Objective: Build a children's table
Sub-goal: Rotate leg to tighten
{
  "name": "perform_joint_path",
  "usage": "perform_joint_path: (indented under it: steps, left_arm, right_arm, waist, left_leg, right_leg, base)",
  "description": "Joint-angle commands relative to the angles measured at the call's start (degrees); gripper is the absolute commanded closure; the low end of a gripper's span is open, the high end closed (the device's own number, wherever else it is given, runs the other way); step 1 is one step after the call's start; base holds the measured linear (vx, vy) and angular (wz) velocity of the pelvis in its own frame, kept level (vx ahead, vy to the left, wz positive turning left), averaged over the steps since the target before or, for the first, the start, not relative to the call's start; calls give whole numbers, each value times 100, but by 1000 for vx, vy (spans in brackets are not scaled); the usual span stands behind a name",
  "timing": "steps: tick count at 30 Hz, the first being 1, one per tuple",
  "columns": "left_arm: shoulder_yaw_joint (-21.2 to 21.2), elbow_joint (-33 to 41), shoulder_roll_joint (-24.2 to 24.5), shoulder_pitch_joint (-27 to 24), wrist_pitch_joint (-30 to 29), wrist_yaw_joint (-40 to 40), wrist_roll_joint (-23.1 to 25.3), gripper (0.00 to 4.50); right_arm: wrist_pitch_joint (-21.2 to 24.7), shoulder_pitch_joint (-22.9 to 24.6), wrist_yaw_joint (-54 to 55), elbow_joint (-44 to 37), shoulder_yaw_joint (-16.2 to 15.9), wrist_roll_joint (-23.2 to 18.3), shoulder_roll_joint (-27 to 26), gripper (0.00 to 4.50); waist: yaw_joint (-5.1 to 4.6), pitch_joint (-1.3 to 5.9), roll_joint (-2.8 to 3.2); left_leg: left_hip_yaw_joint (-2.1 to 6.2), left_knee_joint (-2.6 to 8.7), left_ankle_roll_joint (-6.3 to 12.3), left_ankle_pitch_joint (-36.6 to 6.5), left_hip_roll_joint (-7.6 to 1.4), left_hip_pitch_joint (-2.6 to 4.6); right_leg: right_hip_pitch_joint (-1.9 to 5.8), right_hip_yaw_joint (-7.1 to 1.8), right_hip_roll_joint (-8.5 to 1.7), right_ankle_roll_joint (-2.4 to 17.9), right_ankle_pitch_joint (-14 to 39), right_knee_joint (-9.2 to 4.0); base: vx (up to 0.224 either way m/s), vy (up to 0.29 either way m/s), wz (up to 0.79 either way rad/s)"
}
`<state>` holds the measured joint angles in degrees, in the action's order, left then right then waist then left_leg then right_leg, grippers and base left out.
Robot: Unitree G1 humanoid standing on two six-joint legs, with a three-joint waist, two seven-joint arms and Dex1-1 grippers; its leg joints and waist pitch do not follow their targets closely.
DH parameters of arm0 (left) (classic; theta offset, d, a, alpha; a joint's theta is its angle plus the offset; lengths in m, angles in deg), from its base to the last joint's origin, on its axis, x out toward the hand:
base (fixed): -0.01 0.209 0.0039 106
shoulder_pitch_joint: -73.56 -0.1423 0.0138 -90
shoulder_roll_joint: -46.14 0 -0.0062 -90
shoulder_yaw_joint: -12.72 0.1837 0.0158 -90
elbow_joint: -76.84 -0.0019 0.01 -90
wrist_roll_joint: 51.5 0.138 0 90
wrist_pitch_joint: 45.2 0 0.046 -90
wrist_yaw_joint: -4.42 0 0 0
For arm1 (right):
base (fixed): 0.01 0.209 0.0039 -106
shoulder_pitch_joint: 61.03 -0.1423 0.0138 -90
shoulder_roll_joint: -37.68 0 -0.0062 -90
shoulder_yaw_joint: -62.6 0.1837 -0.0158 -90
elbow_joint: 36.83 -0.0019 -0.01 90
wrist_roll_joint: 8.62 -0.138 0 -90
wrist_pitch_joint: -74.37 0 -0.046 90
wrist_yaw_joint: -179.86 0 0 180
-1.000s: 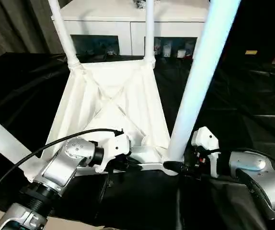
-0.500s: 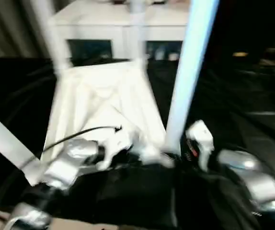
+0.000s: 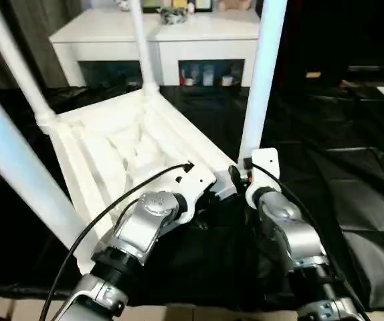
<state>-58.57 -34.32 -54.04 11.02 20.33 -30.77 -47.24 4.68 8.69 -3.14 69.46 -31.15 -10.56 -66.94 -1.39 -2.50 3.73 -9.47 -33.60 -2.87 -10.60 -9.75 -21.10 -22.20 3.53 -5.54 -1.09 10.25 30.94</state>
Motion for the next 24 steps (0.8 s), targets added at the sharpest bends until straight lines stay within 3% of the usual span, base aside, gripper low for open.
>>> perform_joint_path:
  steps: [1,4,7,9,10,13,17,20,23,24]
  left_arm:
    - [-66,-80,53,55,116,236,141,450]
    - [-27,31,233,3,201,3,167,450]
    - [46,277,503,-76,255,-406,94,450]
    - [45,312,562,-88,229,-435,94,450]
    - [115,341,672,-100,358,-588,86,450]
    - [290,563,1158,-221,531,-1556,-177,450]
    - [585,838,1726,-376,1061,-2854,-475,450]
    - [624,918,1921,-385,1015,-3166,-534,450]
    - [553,982,2040,-369,968,-3420,-668,450]
    - [550,981,2046,-365,969,-3426,-670,450]
  right_arm:
    - [-58,118,-476,-203,-524,-21,-100,117]
    - [-69,219,-585,-558,-493,51,160,76]
    - [-166,284,-1176,-990,-563,97,816,71]
    - [-186,305,-1412,-1101,-570,54,978,71]
    - [-135,347,-1713,-1244,-521,-84,1124,71]
    - [-254,664,-3354,-1794,-443,-647,2166,71]
    - [-112,971,-4482,-2061,-478,-1023,2955,71]
    - [-11,1062,-4858,-2105,-553,-1138,3256,71]
    - [5,1010,-4956,-2004,-590,-1088,3326,71]
    - [17,1001,-4950,-1996,-584,-1092,3309,71]
  waist:
    - [-30,231,-71]
    - [-22,237,-68]
    - [-1,243,-87]
    - [29,264,-90]
    - [44,259,-72]
    - [107,272,-95]
    - [195,268,-112]
    - [280,288,-114]
    - [372,284,-131]
    - [370,305,-123]
  left_leg:
    - [163,562,-68,-3212,-211,109]
    - [156,572,-23,-2928,-211,43]
    - [144,565,-4,-2805,-228,41]
    - [113,550,79,-2532,-235,12]
    - [90,534,108,-2434,-239,36]
    - [86,520,219,-2365,-276,38]
    - [45,494,346,-2141,-281,27]
    - [-7,448,373,-1884,-296,106]
    - [-43,419,374,-1703,-309,122]
    - [-29,420,387,-1496,-300,71]
  right_leg:
    - [79,-93,-235,531,2865,-455]
    - [132,-113,-254,599,2745,-408]
    - [148,-123,-250,652,2596,-389]
    - [157,-155,-254,739,2286,-350]
    - [118,-166,-250,844,2170,-345]
    - [155,-179,-260,878,2141,-334]
    - [140,-215,-253,1096,1848,-282]
    - [96,-246,-233,1368,1504,-221]
    - [73,-291,-219,1446,1365,-170]
    - [128,-291,-215,1497,1135,-116]
  base:
    - [0,0,0]
    - [0,0,0]
    - [0,0,0]
    - [0,0,0]
    - [0,0,0]
    - [0,0,0]
    - [0,0,0]
    - [0,0,0]
    - [0,0,0]
    - [0,0,0]
